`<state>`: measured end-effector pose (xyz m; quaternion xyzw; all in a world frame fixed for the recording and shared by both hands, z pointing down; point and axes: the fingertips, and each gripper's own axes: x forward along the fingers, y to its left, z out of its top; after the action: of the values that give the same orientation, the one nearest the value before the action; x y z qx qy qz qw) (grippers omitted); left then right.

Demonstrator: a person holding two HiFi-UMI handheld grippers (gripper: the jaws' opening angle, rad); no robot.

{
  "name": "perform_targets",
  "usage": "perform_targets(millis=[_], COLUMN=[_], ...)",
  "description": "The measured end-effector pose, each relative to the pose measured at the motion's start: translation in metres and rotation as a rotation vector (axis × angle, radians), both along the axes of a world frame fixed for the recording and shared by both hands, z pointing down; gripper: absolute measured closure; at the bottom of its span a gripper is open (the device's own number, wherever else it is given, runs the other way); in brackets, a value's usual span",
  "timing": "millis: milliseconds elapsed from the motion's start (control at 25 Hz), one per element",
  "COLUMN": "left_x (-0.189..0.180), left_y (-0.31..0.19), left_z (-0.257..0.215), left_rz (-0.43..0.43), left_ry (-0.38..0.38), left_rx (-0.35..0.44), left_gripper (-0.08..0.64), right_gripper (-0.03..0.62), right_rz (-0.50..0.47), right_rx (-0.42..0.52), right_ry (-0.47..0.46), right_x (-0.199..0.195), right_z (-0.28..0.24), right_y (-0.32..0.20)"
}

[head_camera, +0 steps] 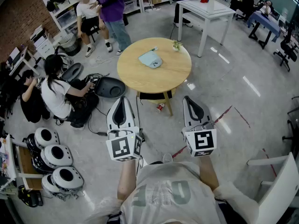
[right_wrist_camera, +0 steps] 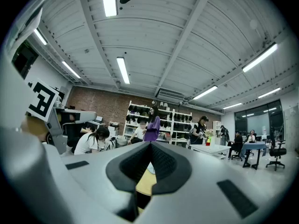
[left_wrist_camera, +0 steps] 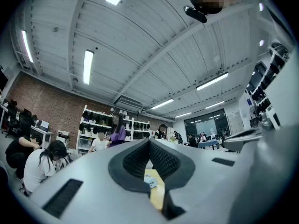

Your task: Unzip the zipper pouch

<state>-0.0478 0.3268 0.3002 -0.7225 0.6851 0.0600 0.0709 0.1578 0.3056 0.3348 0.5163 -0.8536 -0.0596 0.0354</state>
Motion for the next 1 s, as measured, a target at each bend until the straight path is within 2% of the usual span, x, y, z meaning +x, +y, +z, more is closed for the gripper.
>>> perform_targets(millis=[320,560,840,1000], left_x=[0.002,0.002,-0.003,-0.006], left_y=[-0.010,-0.017,-0.038,-0.068], left_z=[0.001,-0.002,0.005,-0.006], left_rz=[-0.009,-0.021,-0.041,-0.043], left_ry=[-0.005,-0.002,0.013,0.025], left_rx=[-0.005,0.008,0.008,0.035], left_gripper=[0.534,0.534,0.532,0.533], right_gripper=[0.563,0.563,0.563,0.563], right_rz=[-0.008,-0.011,-0.042,-0.012], right_rx=[-0.007,-0.012,-0.030,-0.001], right_ry=[0.009,-0.043,-0.001,0.049], right_x=[0.002,0.007,-0.004,-0.006], right_z=[0.006,0.008,0.022,0.013], right_y=[-0.010,-0.019,-0.036,-0.063])
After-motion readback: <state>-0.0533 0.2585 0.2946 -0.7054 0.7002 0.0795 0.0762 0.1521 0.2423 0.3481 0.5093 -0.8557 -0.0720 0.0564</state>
